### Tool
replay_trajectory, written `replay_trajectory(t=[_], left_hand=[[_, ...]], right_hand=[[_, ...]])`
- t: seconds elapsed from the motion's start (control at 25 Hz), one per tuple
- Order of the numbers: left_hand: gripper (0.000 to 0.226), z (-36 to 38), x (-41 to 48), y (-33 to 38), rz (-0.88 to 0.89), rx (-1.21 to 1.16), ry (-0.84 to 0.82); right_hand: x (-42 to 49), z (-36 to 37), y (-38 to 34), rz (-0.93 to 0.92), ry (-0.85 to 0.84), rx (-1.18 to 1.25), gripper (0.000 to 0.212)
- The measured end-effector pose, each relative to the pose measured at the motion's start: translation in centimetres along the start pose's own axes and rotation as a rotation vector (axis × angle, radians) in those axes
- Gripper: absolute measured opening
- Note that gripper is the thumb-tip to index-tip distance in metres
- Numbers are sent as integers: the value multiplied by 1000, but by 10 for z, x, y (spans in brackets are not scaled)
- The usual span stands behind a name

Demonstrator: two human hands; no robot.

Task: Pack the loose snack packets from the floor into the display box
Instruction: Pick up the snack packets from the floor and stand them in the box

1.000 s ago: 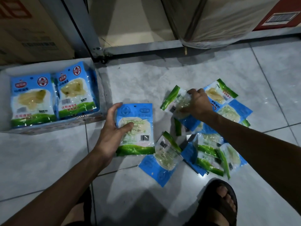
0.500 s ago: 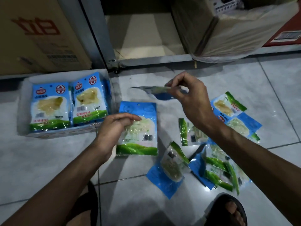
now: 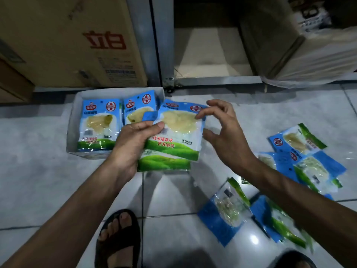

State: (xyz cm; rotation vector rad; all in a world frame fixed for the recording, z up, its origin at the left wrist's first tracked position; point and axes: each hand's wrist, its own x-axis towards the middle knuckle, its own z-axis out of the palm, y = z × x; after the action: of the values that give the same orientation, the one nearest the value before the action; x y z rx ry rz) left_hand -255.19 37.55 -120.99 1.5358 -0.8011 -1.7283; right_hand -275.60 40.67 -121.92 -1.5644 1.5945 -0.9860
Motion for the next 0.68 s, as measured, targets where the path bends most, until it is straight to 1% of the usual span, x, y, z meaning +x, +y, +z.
replay_trajectory(t=[0.04, 0.08, 0.12, 0.16, 0.2, 0.24, 0.4, 0.48, 0.6, 0.68], left_hand=[[11, -6, 0, 2, 29, 5, 28], [5, -13, -1, 5, 57, 15, 49], [5, -20, -3, 7, 82, 32, 63], [7, -26, -3, 7, 102, 48, 73], [8, -33, -4, 9, 113, 61, 87], [8, -39, -4, 10, 124, 80, 111], [8, -63, 0, 18, 172, 125, 258], [10, -80, 5, 22, 223, 131, 365], [9, -116, 13, 24, 301, 157, 556], [14, -138, 16, 23, 306, 144, 629]], right_hand=[[2, 7, -5, 134, 17, 185, 35], [5, 15, -11, 243, -3, 410, 34], [11, 22, -16, 327, -16, 603, 31], [17, 29, -23, 384, -16, 731, 27], [23, 35, -31, 410, -20, 772, 23], [30, 40, -40, 406, -40, 756, 20], [60, 66, -72, 299, -215, 535, 39], [85, 79, -76, 287, -245, 496, 43], [112, 93, -62, 325, -269, 433, 45], [114, 105, -41, 357, -296, 292, 45]])
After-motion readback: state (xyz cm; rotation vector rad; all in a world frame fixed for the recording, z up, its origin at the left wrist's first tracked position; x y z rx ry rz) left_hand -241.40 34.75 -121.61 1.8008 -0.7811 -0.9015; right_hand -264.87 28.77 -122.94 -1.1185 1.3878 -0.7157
